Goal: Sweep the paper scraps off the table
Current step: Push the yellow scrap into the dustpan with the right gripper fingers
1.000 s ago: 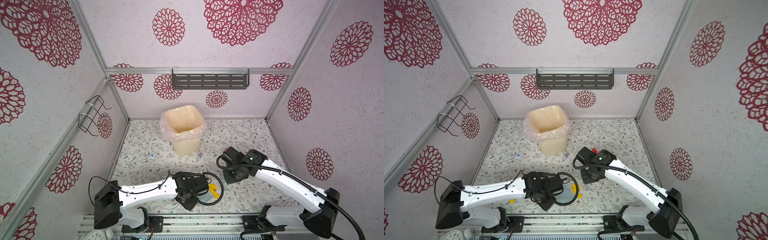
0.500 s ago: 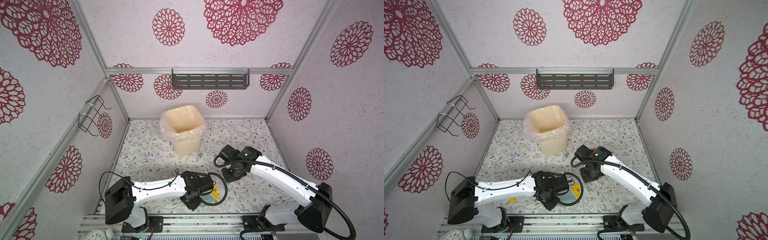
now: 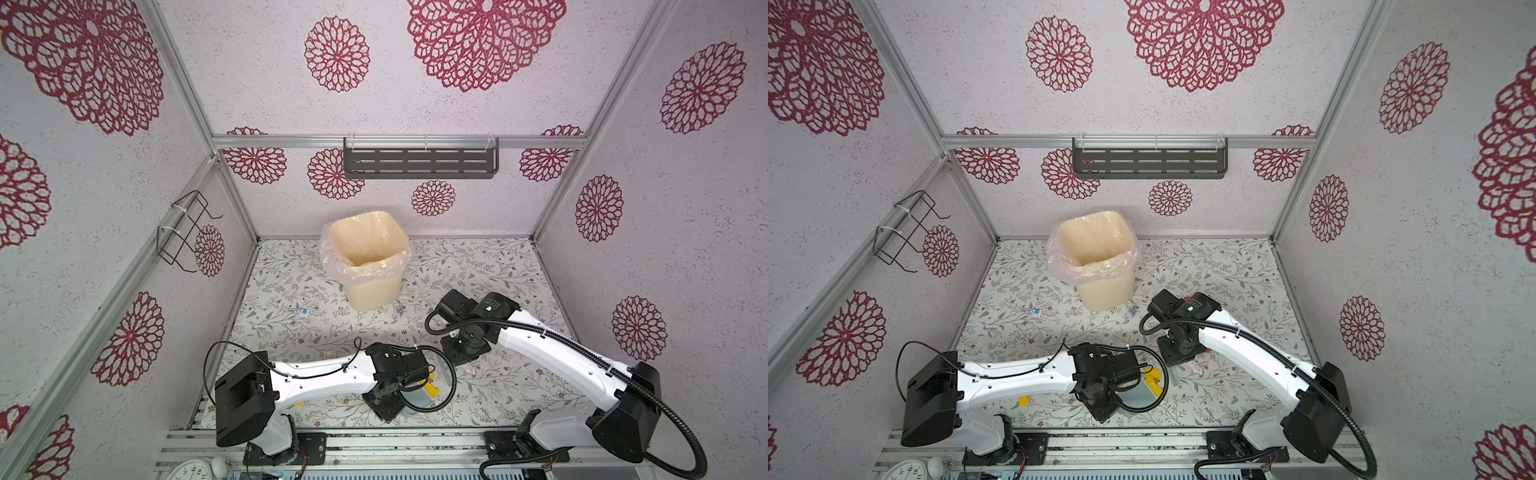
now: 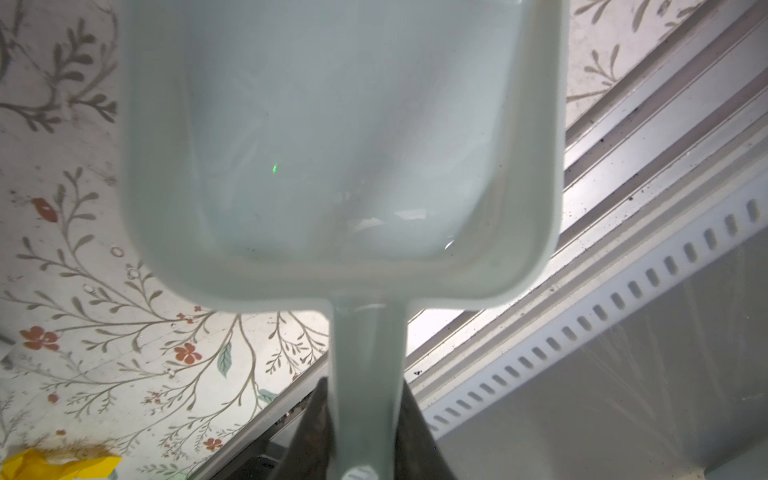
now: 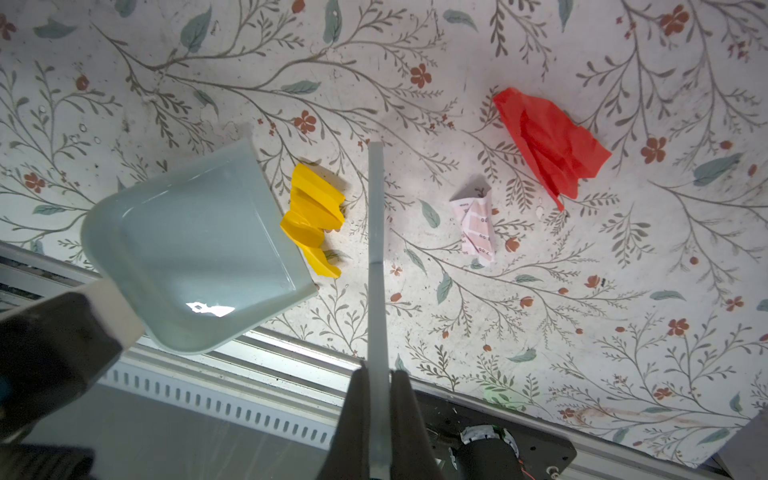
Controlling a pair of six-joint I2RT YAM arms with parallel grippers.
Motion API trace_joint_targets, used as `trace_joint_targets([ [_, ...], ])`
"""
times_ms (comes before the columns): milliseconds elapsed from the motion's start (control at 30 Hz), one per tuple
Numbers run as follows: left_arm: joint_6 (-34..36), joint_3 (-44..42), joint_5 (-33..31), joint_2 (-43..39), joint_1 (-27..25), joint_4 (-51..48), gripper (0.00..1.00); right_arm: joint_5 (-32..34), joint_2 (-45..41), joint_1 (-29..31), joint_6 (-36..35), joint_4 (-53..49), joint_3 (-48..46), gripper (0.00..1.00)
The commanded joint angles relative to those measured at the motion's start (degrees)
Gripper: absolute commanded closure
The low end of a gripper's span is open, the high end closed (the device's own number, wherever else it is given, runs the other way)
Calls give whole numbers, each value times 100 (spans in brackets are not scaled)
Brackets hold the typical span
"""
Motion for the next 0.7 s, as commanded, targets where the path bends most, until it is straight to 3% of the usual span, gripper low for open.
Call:
trace_joint_targets([
  [0,63,25,88,46,9,111,100,-168,69,3,-43,250,-66,100],
  [667,-30,-289,63,-54,55,558,100,-1311,-68,578,412,657,333,100],
])
